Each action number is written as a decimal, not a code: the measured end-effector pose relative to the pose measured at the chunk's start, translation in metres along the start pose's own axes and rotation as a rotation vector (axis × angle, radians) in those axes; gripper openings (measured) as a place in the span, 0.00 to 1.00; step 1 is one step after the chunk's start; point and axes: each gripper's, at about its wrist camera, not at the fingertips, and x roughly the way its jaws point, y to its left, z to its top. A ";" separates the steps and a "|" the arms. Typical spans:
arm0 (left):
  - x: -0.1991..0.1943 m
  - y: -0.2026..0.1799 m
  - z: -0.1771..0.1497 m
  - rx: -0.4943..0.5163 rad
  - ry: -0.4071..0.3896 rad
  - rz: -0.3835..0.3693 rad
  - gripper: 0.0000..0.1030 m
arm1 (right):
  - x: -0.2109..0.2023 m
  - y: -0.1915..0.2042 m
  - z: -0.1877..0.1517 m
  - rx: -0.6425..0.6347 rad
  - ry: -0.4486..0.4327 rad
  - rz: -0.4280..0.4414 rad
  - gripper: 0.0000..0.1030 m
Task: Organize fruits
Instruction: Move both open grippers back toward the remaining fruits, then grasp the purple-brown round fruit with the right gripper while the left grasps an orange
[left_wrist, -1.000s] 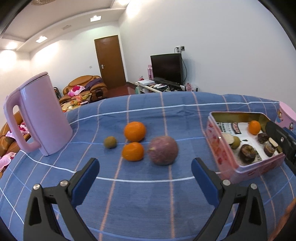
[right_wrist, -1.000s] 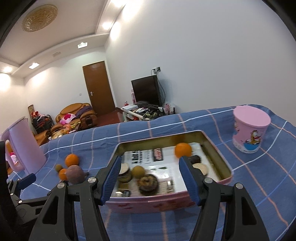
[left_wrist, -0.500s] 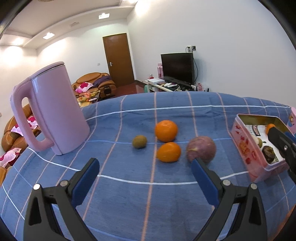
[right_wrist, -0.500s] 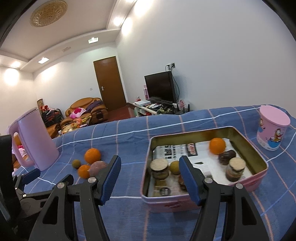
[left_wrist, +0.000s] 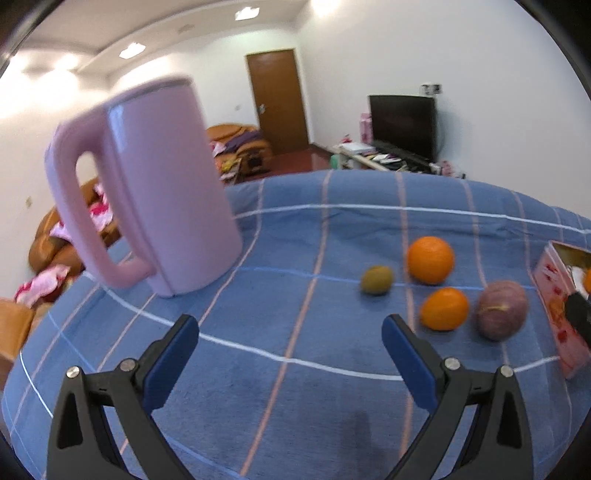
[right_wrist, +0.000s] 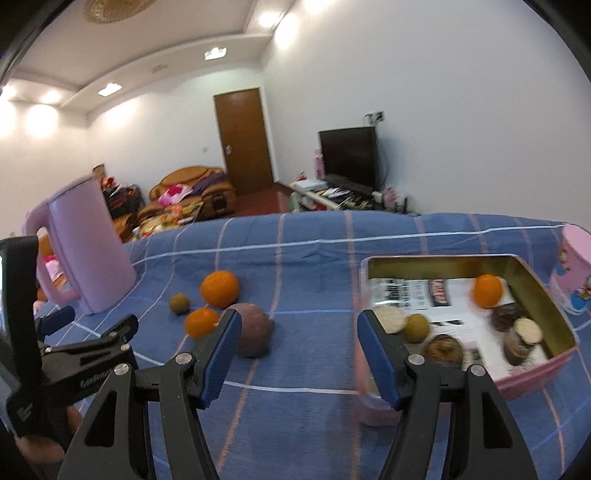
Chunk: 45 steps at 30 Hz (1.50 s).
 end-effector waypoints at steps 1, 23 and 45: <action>0.003 0.003 0.000 -0.013 0.015 0.000 0.99 | 0.005 0.004 0.001 -0.014 0.015 0.007 0.65; 0.010 -0.002 0.001 0.004 0.048 -0.017 0.99 | 0.101 0.027 0.013 -0.124 0.333 0.162 0.51; 0.024 -0.090 0.025 0.141 0.108 -0.251 0.80 | -0.015 -0.033 0.008 -0.009 0.002 0.077 0.49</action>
